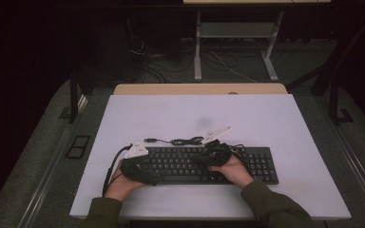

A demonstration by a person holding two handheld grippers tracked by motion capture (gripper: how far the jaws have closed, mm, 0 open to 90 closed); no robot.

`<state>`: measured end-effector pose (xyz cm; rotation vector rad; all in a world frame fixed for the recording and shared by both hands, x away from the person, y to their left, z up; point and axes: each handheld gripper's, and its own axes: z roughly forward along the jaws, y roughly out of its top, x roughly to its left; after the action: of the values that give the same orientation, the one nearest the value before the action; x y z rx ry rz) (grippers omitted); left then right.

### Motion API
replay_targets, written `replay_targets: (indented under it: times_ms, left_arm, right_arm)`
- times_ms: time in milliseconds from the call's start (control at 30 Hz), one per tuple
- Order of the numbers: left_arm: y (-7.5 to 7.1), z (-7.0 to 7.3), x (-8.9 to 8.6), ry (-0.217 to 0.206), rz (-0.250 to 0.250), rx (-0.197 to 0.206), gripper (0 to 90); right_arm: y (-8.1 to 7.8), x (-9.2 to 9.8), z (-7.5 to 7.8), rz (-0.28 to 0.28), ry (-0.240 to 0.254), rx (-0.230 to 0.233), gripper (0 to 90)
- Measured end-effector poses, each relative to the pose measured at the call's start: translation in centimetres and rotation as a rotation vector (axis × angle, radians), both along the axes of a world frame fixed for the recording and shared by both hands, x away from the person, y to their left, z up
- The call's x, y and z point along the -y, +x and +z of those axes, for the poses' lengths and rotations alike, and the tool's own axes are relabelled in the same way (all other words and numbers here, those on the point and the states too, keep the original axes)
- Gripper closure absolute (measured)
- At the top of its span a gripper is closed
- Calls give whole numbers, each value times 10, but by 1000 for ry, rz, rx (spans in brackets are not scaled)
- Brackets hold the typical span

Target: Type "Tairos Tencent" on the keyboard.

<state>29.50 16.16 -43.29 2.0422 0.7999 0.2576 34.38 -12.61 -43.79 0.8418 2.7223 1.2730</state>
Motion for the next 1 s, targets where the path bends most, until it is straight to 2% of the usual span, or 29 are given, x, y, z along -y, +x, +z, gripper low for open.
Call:
replay_targets:
  times_ms: [233,600,700,900,1000]
  left_arm:
    - [0,-1,0,3,1,-3,0]
    - [0,0,2,-4,-4,-5,0]
    - [1,0,2,8,-9,-1,0]
    - [2,2,5,9,-13,3,4]
    - [3,3,8,13,-20,6,19]
  right_arm:
    - [0,0,1,-2,1,4,893]
    - [1,6,8,-10,55,-3,892]
    - [1,9,10,-13,69,0,890]
    - [0,12,14,-24,88,11,806]
    - [1,14,15,-33,94,12,735]
